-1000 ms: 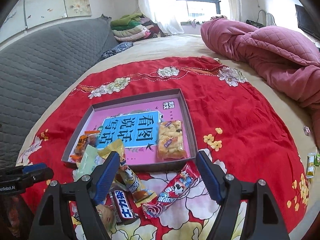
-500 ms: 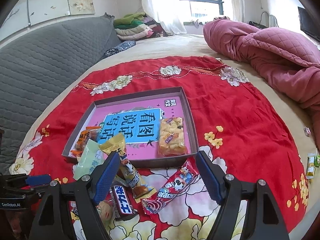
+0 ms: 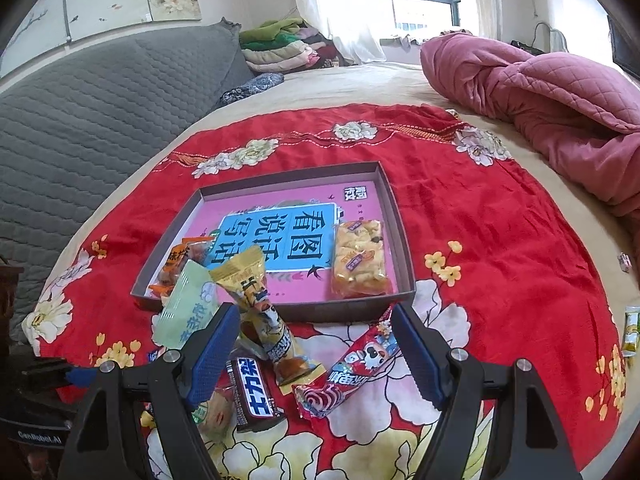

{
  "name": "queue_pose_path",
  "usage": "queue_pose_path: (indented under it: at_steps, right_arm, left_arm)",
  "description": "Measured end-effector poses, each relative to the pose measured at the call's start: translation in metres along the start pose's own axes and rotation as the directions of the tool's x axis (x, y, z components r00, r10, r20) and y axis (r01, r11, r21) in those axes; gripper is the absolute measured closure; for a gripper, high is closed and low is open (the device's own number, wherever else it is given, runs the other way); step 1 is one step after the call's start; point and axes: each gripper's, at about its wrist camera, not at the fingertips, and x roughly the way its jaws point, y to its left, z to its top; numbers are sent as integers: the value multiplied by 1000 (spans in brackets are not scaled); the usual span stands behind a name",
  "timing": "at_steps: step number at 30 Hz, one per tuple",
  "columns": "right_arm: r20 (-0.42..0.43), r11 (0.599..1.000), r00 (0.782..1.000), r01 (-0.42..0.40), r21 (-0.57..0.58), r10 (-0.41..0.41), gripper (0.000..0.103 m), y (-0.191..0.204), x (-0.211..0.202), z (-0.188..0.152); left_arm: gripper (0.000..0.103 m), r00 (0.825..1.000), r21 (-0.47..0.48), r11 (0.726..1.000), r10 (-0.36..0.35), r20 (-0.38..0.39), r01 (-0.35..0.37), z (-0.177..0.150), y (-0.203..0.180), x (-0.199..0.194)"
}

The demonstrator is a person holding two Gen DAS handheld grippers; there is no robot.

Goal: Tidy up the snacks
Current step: 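Move the left tool to the clear dark candy bag while the right tool approaches the yellow wafer packet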

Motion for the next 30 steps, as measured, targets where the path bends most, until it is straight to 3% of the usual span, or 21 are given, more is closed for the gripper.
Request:
queue_pose_path:
  at_steps: [15, 30]
  right_arm:
    - [-39, 999, 999, -22, -48, 20, 26, 10, 12, -7]
    - [-57, 996, 997, -51, -71, 47, 26, 14, 23, -11]
  left_arm:
    - [45, 998, -18, 998, -54, -41, 53, -5, -3, 12]
    - [55, 995, -26, 998, -63, -75, 61, -5, -4, 23]
